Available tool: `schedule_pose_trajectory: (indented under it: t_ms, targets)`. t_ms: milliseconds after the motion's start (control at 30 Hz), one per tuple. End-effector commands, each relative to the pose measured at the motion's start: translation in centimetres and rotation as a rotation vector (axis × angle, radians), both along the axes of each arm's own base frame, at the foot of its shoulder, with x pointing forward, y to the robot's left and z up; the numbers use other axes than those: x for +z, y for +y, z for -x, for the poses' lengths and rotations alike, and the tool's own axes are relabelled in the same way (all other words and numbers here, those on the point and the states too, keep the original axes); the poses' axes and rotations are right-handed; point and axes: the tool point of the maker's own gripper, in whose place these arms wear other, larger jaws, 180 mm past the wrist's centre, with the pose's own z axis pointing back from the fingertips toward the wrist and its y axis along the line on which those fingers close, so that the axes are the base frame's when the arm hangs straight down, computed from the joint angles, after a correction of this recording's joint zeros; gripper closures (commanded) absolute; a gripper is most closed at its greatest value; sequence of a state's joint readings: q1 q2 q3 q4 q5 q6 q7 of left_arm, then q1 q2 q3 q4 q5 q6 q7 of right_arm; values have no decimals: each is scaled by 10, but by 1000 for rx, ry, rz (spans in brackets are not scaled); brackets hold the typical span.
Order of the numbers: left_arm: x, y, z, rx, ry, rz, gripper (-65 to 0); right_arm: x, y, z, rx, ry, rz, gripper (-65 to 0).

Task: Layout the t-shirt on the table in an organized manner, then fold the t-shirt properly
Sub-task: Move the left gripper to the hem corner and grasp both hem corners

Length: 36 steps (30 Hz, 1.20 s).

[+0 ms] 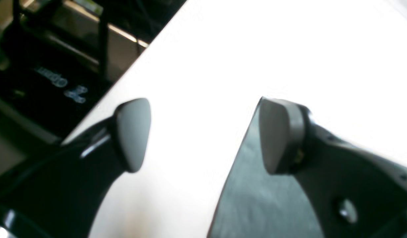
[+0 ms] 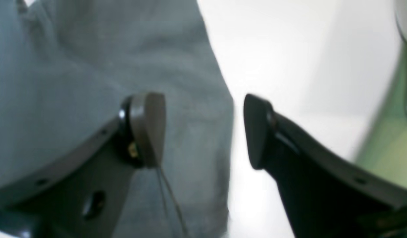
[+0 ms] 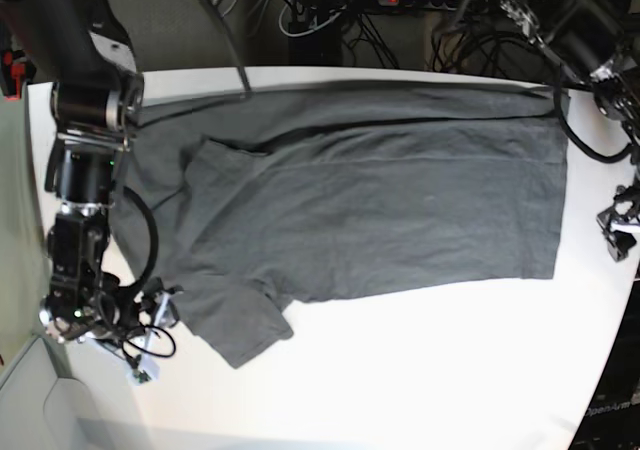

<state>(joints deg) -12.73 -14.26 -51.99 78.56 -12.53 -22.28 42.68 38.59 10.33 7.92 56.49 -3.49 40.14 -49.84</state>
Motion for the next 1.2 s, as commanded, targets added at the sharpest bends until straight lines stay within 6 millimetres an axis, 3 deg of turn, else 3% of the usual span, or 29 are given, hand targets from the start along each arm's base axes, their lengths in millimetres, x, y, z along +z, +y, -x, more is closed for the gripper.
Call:
schedule_pose_trajectory:
  t_ms: [0,200,367,633,767,900,1033,1167]
  targets:
    - [15,8,-13,-5,-38,-15,-496,17,-9,-15,-12,-46,11,-380]
    - [-7,-32,-69,-195,68,-10,-495,17,-5,-39,-1,-106,-63,-383]
    - [-20,-58,-89,-255,22,-20,-494,18,-8,-41,1,-180,-98,-383]
    - [-82,-85,-84,-278,79,60,-494,-21,-7,-15,4,-195,-146,-383]
    - [-92,-87,-81,-276,90,74,-494,-27,-7,-9,7,-205,-155,-383]
    - [-94,-87,-79,-276,97,79,-494,-11,-7,-3,27,-277,-117,-390]
    - [-96,-88,-78,-275,102,86,-494,16,-10,1,-10,-385,-134,-443]
    - [-96,-88,-78,-275,101,86,-494,13,-20,1,-63,-381,-167,-448]
